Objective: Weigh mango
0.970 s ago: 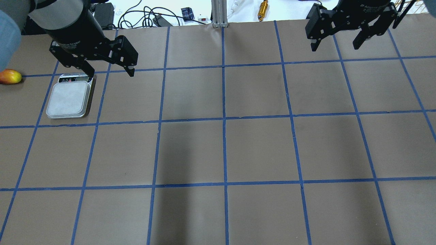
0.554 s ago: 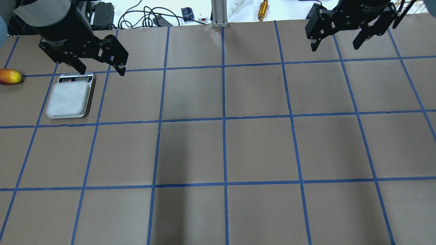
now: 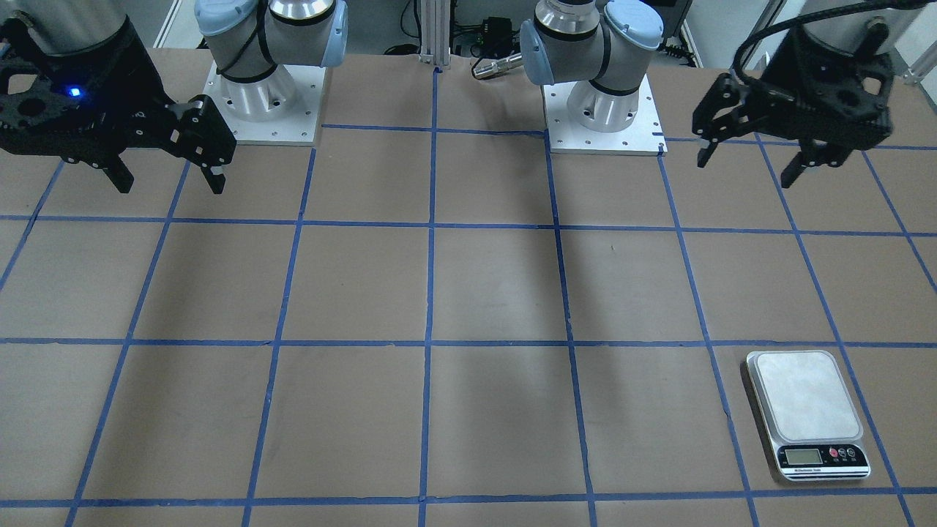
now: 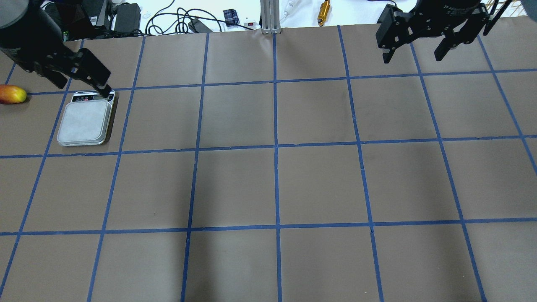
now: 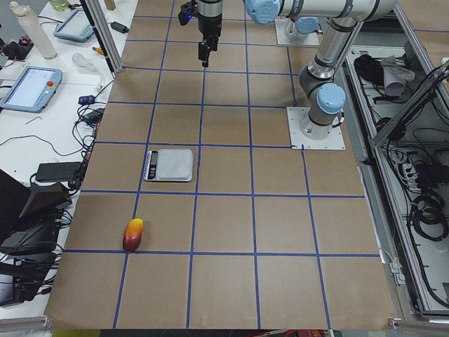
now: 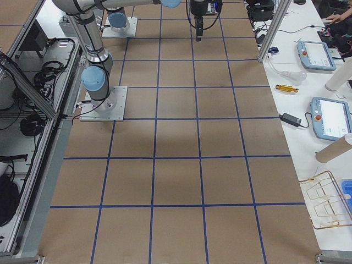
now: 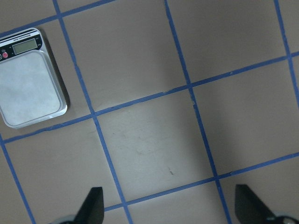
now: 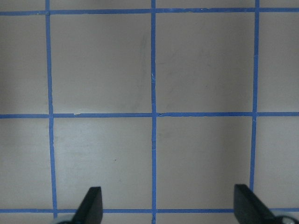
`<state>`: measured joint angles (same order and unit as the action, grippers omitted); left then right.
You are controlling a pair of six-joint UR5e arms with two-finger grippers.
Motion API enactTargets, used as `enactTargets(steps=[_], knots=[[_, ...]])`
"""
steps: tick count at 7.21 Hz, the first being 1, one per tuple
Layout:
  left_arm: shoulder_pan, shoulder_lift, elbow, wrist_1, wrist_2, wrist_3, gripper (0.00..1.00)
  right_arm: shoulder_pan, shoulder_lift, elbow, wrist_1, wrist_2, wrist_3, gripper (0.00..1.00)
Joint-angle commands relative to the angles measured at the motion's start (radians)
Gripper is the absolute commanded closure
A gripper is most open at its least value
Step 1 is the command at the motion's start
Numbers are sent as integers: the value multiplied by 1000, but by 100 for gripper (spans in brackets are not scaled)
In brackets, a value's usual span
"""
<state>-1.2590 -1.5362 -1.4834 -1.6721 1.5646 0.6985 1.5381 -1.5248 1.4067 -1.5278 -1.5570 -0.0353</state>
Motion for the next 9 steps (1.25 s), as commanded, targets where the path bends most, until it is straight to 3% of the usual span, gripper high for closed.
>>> enactTargets(steps=[1,2,4,7,9], knots=[[148,-48,-12,5,26,355,0,0,0,0,0,0,0,0],[206,-100,-2,23,85,466,0,0,-1,0,0,0,0,0],[340,-217,0,173,86,744,0,0,0,0,0,0,0,0],[444,-416,29,395,69,994,0,0,0,0,0,0,0,0],[460,-565,202,404,58,1108,0,0,0,0,0,0,0,0]])
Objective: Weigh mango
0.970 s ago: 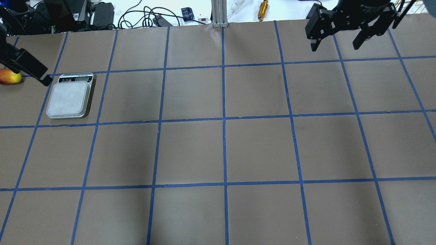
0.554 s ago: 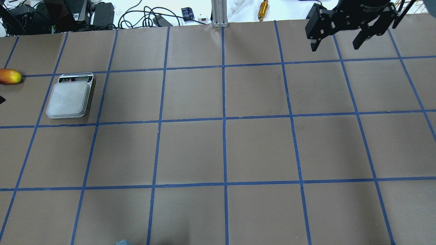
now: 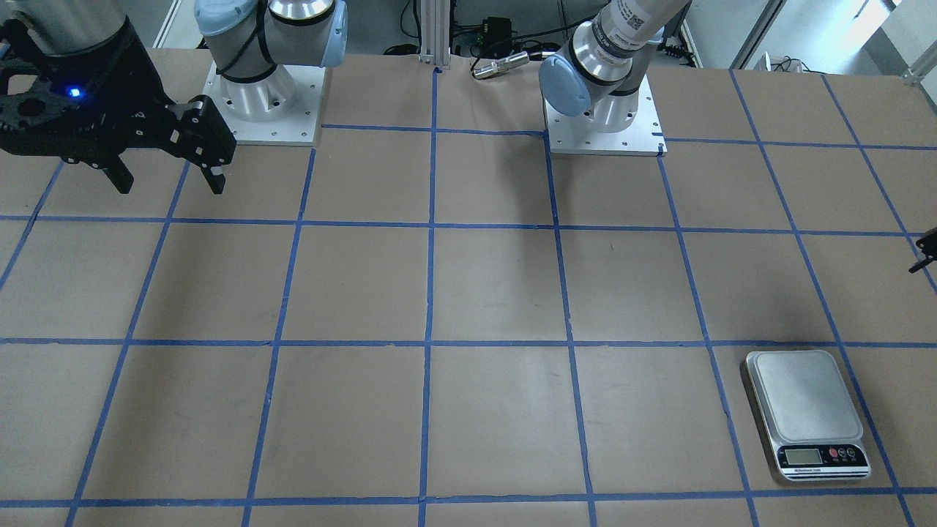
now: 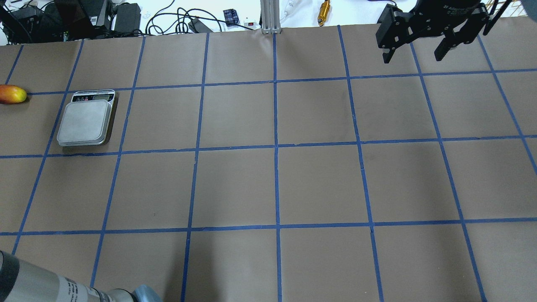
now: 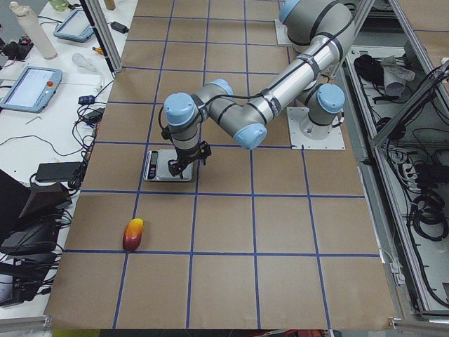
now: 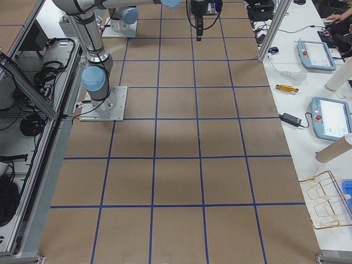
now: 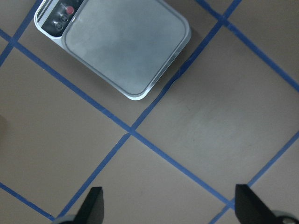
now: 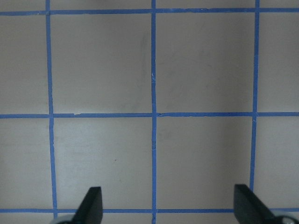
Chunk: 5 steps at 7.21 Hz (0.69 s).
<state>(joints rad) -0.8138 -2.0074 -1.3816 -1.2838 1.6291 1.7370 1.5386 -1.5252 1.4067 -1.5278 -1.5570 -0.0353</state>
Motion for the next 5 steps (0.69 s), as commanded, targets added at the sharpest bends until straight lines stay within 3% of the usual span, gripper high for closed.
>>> enactTargets(steps=[1,5], knots=[[18,-170,196,15,-8,119,0,-2,0,0,0,0,0,0],[21,-453,560,12,-86,254,0,-2,0,0,0,0,0,0]])
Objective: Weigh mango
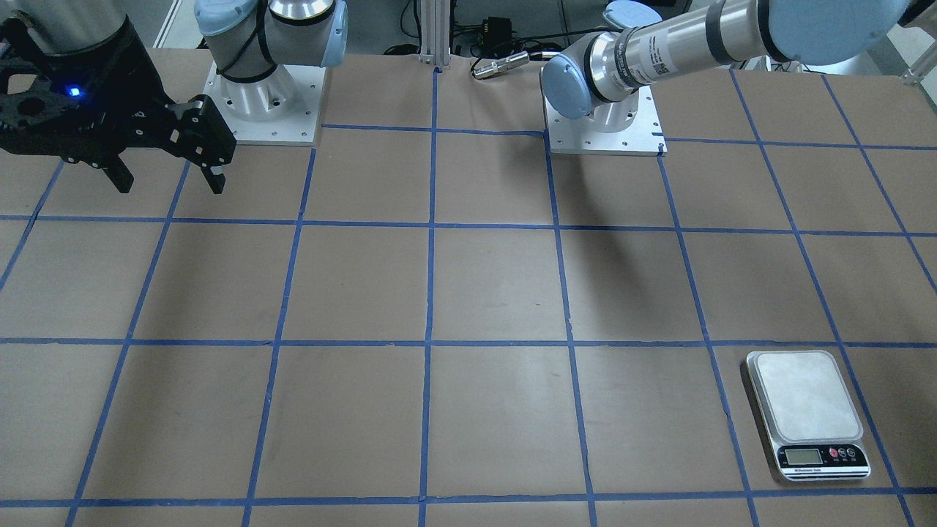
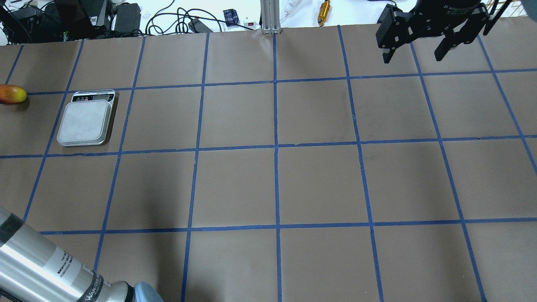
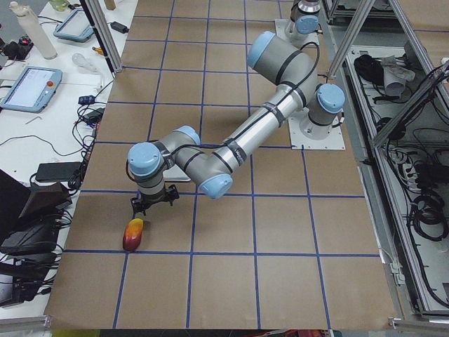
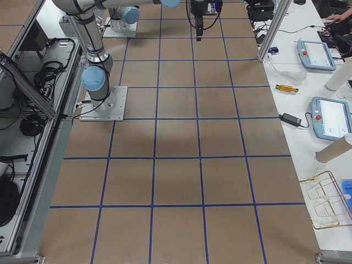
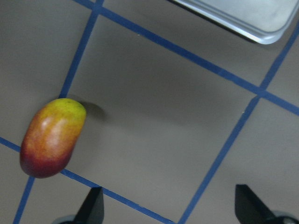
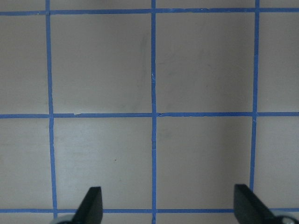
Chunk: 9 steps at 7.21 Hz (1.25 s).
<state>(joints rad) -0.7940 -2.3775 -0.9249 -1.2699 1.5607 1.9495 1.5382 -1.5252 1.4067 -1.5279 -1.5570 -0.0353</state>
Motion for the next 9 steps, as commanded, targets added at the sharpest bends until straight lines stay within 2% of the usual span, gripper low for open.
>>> enactTargets(steps=[1,3,4,9], knots=[[4,-138,167,1,-74,107,0,0,0,0,0,0,0,0],[6,-227,277,1,-83,192,0,-1,0,0,0,0,0,0],[6,-256,284,3,-117,207,0,0,-1,0,0,0,0,0],[15,-348,382,10,-128,327,0,0,-1,0,0,0,0,0]])
